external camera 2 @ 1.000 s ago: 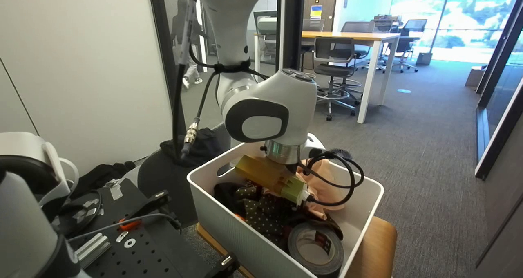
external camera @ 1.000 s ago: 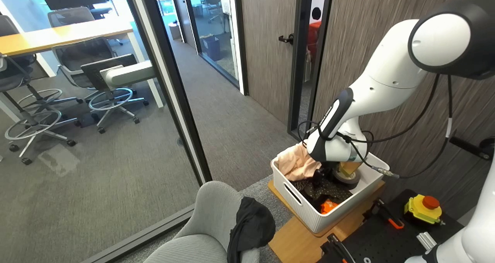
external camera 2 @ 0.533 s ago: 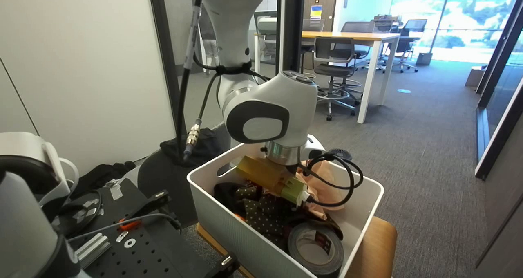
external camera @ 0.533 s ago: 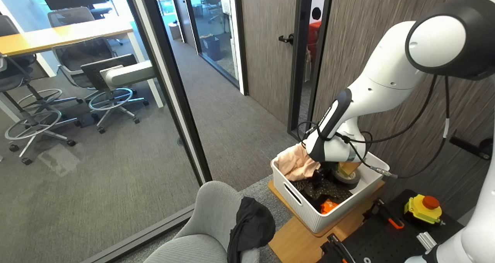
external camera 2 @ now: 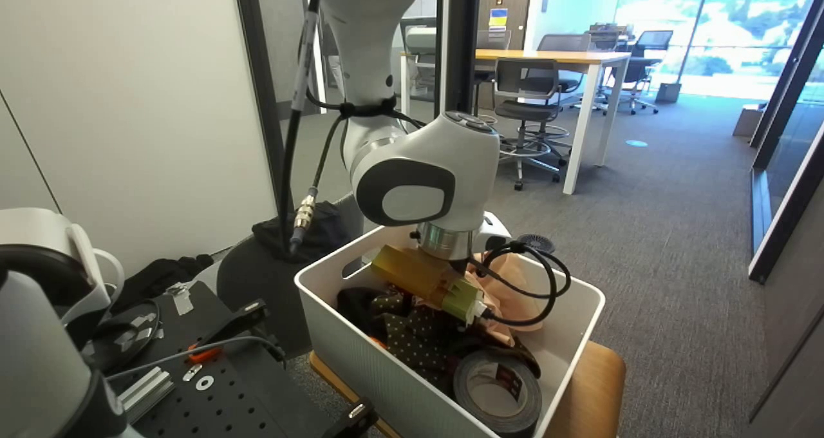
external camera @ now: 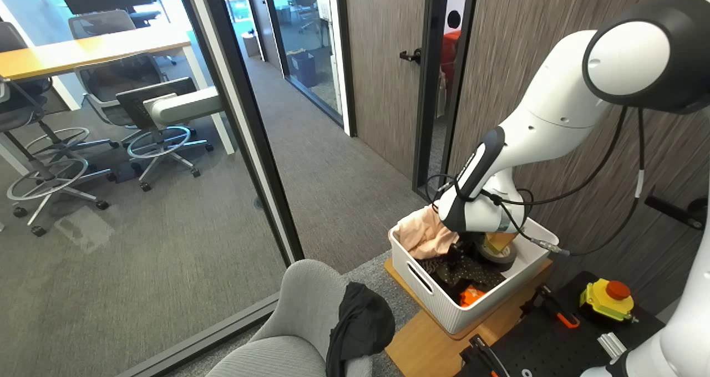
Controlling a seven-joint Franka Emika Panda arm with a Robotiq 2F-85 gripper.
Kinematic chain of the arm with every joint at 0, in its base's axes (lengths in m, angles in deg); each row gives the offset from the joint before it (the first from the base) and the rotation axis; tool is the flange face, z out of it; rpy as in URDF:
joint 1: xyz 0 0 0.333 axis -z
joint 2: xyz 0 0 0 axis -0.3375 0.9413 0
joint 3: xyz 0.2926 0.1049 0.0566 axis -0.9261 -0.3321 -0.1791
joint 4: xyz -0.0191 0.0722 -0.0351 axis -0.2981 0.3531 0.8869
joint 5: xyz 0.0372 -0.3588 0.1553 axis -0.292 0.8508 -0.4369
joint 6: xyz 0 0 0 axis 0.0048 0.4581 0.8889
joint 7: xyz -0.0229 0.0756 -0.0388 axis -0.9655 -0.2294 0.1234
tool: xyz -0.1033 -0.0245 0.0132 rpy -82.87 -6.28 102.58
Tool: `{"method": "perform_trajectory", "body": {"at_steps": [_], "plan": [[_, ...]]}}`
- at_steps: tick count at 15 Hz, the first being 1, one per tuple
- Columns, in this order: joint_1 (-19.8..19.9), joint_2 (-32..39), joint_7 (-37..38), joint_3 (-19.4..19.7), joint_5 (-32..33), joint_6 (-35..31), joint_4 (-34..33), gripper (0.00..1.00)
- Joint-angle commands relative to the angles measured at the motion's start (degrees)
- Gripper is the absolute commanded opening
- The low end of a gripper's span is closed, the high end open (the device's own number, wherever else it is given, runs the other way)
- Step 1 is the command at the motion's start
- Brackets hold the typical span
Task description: Put one green sock on the backrest of the chair
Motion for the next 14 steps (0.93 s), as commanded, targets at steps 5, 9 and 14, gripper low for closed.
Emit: {"method": "perform_trajectory", "body": {"at_steps": [5, 9, 14], "plan": [[2.1, 0.5, -1.4, -1.9, -0.9, -1.0, -0.6, 0.33], [2.7, 0.6, -1.4, -2.5, -0.8, -1.1, -0.6, 0.13], [4.2, 0.3, -2.0, -3.7, -1.2, -0.3, -0.6, 0.14]]}}
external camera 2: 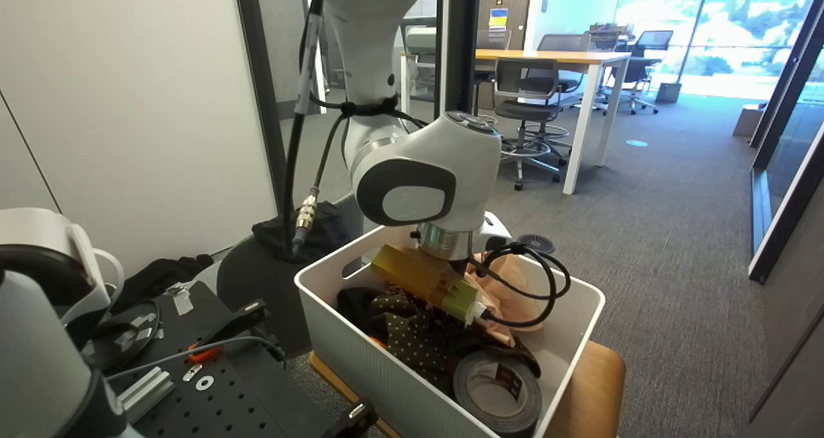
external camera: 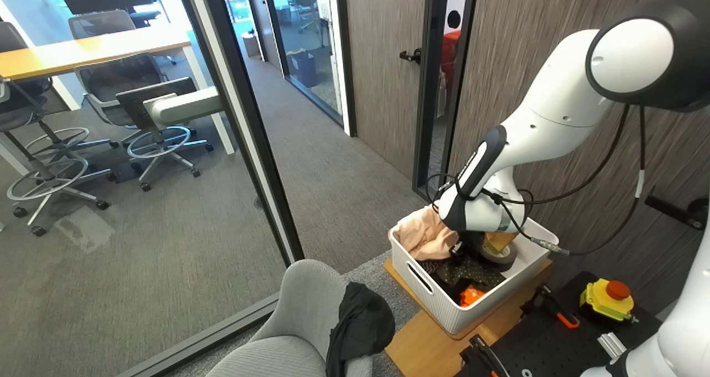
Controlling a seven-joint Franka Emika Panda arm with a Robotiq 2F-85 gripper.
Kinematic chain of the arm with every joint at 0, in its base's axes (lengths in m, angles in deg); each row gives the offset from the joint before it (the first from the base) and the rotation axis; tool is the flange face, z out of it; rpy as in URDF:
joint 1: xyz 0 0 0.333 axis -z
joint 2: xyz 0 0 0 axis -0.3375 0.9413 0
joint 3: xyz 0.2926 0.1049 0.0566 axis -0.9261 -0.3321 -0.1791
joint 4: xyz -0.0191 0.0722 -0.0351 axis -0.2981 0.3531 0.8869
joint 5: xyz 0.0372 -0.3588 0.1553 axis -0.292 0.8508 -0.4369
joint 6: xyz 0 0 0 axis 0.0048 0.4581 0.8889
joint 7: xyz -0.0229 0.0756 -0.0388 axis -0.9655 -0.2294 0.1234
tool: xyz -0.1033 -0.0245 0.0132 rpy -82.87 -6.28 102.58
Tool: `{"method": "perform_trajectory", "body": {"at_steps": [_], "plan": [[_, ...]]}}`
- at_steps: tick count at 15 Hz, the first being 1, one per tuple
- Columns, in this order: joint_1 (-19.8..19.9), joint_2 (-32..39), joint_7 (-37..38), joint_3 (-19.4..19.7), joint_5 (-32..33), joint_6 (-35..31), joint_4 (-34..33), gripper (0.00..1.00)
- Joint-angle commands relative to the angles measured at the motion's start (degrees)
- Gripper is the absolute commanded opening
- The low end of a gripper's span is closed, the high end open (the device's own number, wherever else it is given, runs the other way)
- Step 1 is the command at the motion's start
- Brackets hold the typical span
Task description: Put one green sock on the backrest of the chair
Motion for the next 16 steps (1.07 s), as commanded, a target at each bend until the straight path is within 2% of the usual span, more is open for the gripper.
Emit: {"method": "perform_trajectory", "body": {"at_steps": [1, 4, 7, 10, 11, 13, 16], "plan": [[4.2, -0.6, -3.0, -4.0, -2.1, 1.0, -0.3, 0.15], [10.2, -6.1, -5.3, -10.0, -4.8, 6.0, 1.9, 0.14], [16.7, -13.7, -10.8, -17.3, -10.6, 14.5, 3.4, 0.13], [19.5, -20.7, -14.7, -20.5, -15.9, 23.9, 3.1, 0.14], [13.7, -23.6, -17.4, -14.8, -19.4, 28.5, 2.4, 0.15], [9.4, -27.6, -18.8, -9.6, -20.8, 35.3, 1.9, 0.14], [3.2, -31.9, -17.7, -2.7, -18.5, 42.3, 0.7, 0.13]]}}
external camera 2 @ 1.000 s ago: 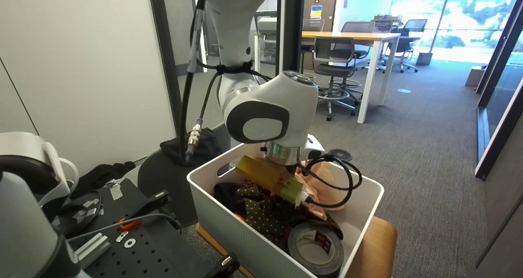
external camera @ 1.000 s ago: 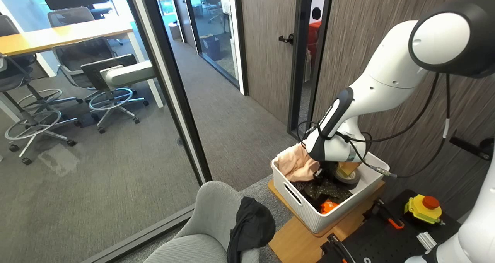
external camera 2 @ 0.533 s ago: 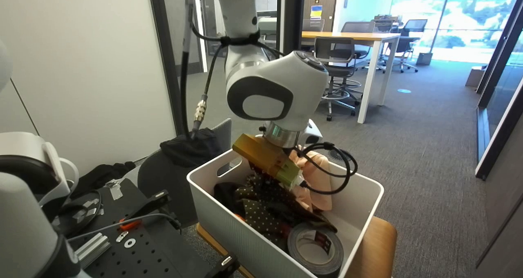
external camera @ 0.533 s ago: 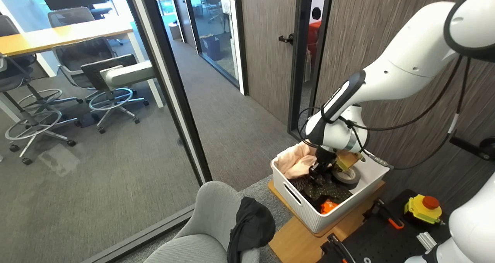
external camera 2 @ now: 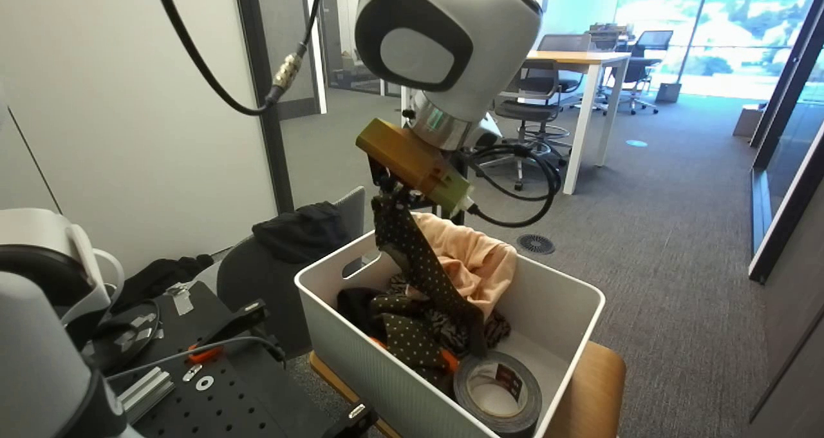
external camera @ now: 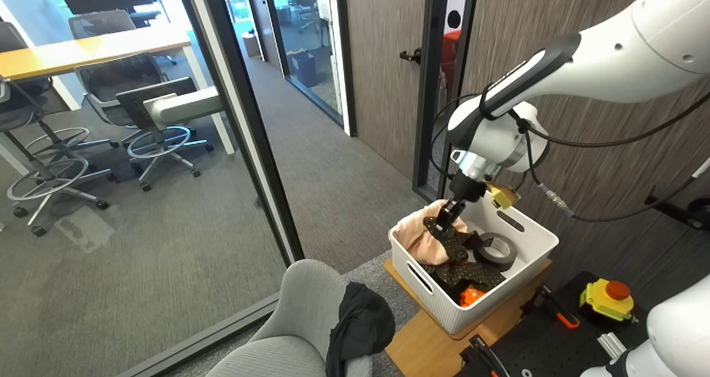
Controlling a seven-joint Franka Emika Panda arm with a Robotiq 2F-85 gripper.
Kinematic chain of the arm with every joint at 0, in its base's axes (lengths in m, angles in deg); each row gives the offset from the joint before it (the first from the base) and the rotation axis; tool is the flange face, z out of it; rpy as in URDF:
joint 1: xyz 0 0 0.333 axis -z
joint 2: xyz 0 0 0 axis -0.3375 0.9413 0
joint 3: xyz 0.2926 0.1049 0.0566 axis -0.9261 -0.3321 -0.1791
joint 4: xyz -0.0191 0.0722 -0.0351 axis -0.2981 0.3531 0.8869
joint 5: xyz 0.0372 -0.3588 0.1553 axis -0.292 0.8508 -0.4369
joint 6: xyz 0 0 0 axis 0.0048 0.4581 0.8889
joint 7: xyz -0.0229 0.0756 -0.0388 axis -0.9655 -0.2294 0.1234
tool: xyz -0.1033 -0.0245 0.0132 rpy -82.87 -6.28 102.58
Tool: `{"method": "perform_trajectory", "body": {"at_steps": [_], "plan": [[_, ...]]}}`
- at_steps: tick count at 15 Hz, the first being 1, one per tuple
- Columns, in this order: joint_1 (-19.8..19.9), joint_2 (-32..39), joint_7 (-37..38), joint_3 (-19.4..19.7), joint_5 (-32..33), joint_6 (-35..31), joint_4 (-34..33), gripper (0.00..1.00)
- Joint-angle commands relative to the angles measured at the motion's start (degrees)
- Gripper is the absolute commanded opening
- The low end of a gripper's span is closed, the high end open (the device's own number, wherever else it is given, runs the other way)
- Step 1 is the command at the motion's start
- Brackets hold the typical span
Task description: Put one green sock on the backrest of the chair
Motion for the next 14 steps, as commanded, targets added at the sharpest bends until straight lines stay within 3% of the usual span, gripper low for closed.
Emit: {"method": "perform_trajectory", "body": {"at_steps": [1, 6, 14], "plan": [[-7.9, -6.4, 0.1, 7.8, 0.6, 7.8, -1.0, 0.15], [-14.8, -6.4, 2.0, 11.0, 2.2, 11.2, -6.6, 0.13], [-21.1, 0.6, 6.0, 10.0, 6.8, 10.9, -18.8, 0.14]]}}
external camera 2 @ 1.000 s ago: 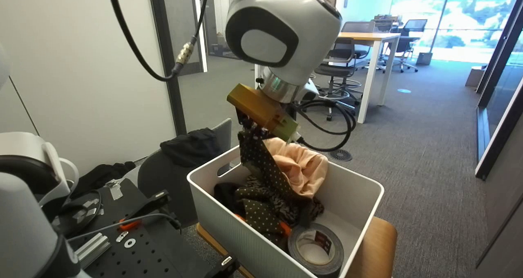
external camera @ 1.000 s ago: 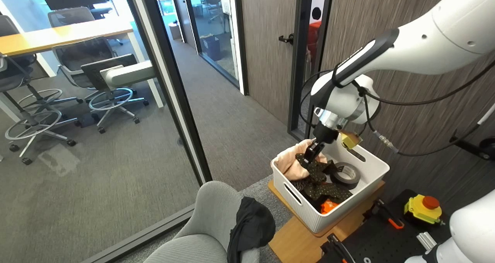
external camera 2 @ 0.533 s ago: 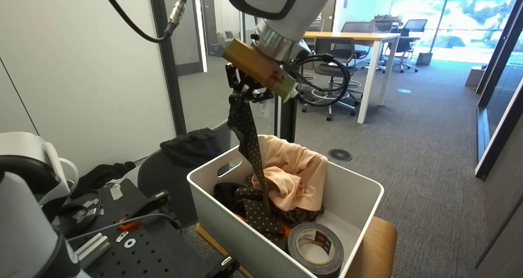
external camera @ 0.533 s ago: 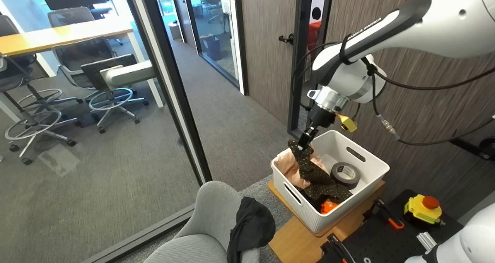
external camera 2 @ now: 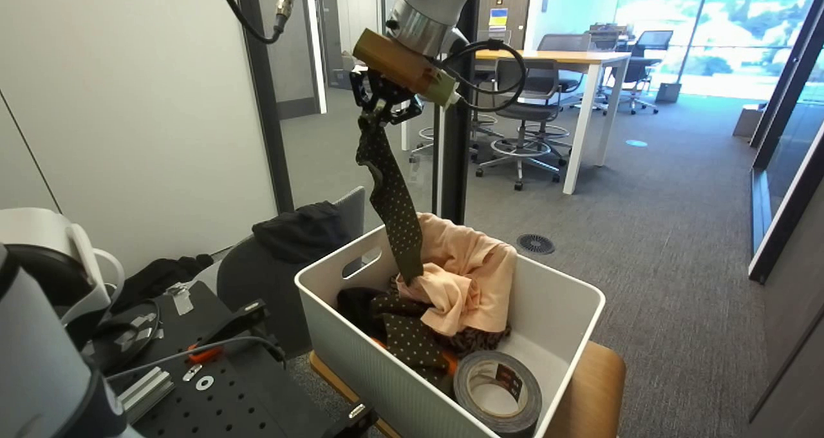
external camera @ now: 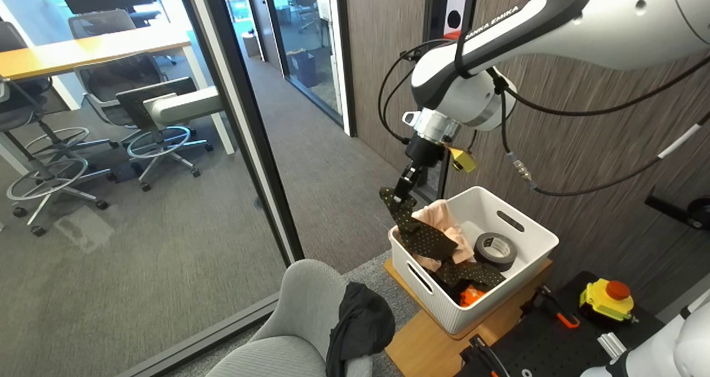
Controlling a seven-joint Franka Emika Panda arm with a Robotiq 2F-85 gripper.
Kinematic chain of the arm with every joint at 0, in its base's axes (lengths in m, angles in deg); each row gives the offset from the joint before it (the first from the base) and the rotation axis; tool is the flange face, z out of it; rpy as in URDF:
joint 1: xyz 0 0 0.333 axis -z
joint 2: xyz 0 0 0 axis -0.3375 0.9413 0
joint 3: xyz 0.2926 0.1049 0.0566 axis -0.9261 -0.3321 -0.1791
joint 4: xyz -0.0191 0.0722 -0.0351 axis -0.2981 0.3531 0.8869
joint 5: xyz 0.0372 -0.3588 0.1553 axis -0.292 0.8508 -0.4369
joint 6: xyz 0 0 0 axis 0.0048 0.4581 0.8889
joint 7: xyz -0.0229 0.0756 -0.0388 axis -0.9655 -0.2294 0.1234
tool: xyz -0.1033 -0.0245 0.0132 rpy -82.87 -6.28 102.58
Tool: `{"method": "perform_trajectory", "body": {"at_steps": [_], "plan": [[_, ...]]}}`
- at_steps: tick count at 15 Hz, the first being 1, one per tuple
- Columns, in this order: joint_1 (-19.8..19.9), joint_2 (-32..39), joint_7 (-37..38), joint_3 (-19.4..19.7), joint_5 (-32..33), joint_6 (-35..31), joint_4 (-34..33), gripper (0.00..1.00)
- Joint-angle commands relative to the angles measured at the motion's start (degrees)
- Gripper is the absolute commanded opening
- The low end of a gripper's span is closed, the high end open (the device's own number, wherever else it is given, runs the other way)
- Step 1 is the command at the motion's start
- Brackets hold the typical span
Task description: Put one green sock on the backrest of the chair
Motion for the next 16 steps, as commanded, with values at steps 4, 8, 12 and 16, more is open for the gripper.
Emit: {"method": "perform_trajectory", "body": {"at_steps": [4, 8, 12, 16], "plan": [[-3.2, 6.9, 2.3, -0.7, 4.2, 2.3, -10.5, 0.14], [-4.4, 9.0, 2.1, -2.1, 5.1, 3.7, -13.6, 0.15], [-5.3, 11.0, 2.1, -3.8, 5.9, 5.4, -16.5, 0.13], [-6.3, 13.1, 2.1, -5.3, 7.4, 6.9, -19.5, 0.14]]}}
